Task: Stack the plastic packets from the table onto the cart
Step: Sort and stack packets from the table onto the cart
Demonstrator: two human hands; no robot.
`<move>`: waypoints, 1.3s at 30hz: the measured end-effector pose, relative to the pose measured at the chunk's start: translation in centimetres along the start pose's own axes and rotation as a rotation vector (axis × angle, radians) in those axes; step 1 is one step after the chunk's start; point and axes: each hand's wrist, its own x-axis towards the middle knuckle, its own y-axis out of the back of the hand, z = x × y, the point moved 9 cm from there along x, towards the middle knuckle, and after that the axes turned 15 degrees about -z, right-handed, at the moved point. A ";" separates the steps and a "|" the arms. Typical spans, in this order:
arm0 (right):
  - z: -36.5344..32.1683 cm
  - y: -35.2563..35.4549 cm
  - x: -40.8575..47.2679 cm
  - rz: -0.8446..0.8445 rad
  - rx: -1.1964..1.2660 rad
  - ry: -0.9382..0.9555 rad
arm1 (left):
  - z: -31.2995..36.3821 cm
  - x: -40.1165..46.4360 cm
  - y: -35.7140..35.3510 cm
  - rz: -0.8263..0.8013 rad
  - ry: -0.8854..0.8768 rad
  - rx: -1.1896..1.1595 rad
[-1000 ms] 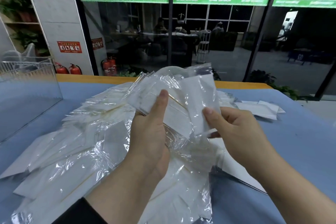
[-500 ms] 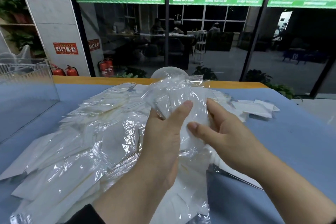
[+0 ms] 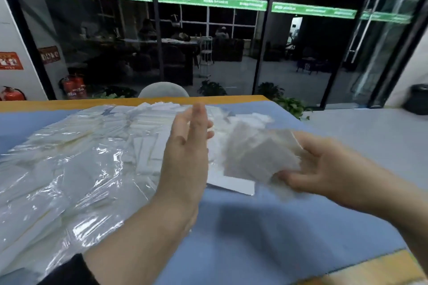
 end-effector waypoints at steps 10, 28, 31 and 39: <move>7.1 -2.2 -3.1 -0.018 -0.245 -0.113 | -8.3 -1.5 -8.9 -0.045 0.187 0.230; 9.3 -4.5 -5.2 0.321 0.191 0.079 | -8.4 -2.2 -9.0 -0.015 0.111 0.114; 9.1 -4.4 -5.6 0.321 0.078 0.038 | -8.6 -2.2 -9.0 -0.026 0.112 0.103; 9.3 -4.3 -6.9 0.381 0.001 -0.017 | -7.9 -2.6 -10.4 -0.115 0.064 0.142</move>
